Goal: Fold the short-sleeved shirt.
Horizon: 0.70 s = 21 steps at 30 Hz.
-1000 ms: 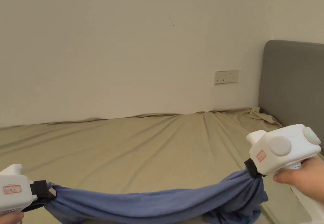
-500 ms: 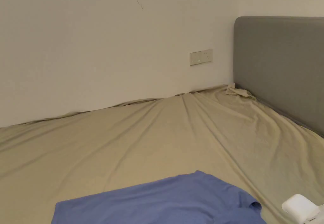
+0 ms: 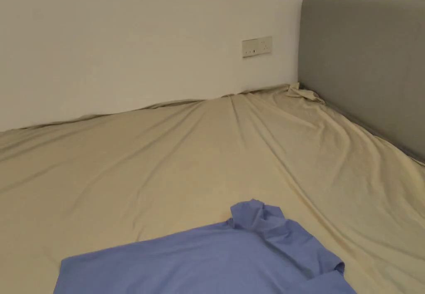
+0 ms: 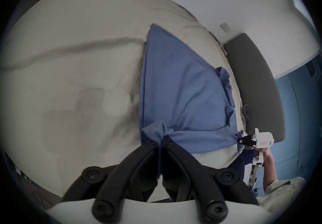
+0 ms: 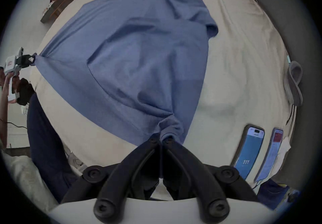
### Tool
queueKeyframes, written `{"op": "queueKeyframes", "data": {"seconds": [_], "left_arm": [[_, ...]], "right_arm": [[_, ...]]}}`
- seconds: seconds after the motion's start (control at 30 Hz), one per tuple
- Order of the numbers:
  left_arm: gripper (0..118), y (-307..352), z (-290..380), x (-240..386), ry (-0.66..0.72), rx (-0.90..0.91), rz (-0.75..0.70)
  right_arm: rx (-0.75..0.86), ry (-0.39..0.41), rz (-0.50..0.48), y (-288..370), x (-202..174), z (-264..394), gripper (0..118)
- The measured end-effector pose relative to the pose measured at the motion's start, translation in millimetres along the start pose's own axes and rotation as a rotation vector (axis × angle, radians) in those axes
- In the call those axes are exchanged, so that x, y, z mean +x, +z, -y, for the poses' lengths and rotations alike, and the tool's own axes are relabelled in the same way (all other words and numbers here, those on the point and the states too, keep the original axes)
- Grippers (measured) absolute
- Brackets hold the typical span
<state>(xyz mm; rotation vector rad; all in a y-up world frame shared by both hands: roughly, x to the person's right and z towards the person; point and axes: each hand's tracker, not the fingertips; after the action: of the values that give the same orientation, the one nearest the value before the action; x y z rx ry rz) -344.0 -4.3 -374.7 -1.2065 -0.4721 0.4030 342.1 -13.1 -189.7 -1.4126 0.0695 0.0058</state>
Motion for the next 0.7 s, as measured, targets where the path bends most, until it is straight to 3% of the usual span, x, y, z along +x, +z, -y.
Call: {"op": "queueKeyframes", "data": {"seconds": [0.13, 0.33, 0.4, 0.43, 0.47, 0.5, 0.53, 0.57, 0.6, 0.7], "left_arm": [[1, -37.4, 11.5, -5.3, -0.109, -0.124, -0.211], [1, -53.2, 21.1, -15.3, -0.063, -0.107, -0.201], [3, -54.0, 24.0, -7.7, -0.104, -0.088, -0.242], [11, -48.9, 24.6, 1.0, -0.134, -0.069, -0.251], [35, -42.8, 23.4, 11.4, -0.132, -0.048, -0.241], [75, -31.1, 22.8, 22.8, -0.128, 0.001, -0.230], [113, -16.6, 24.2, 34.0, -0.129, 0.069, -0.220], [118, 6.1, 32.3, 53.9, -0.139, 0.171, -0.174], [117, 24.6, 30.6, 66.5, -0.156, 0.281, -0.133], [118, 51.0, 57.5, 81.0, -0.166, 0.419, -0.160]], "right_arm": [[-0.059, -0.011, 0.017, -28.1, 3.1, -8.1, 3], [-0.064, -0.028, 0.007, -30.4, 3.0, -9.4, 3], [-0.039, -0.077, 0.014, -28.3, 1.8, -5.7, 7], [-0.032, -0.096, 0.010, -23.2, 0.9, -5.1, 11], [-0.020, -0.097, -0.039, -15.2, 1.4, -3.5, 23], [0.005, -0.096, -0.112, -3.8, 1.3, 0.2, 49], [0.045, -0.109, -0.124, 8.1, -0.9, 5.6, 90], [0.109, -0.107, -0.093, 21.3, -4.9, 9.3, 118], [0.237, -0.109, -0.089, 44.4, -7.5, 13.7, 116], [0.387, -0.195, -0.095, 79.5, -19.2, 20.9, 118]]}}
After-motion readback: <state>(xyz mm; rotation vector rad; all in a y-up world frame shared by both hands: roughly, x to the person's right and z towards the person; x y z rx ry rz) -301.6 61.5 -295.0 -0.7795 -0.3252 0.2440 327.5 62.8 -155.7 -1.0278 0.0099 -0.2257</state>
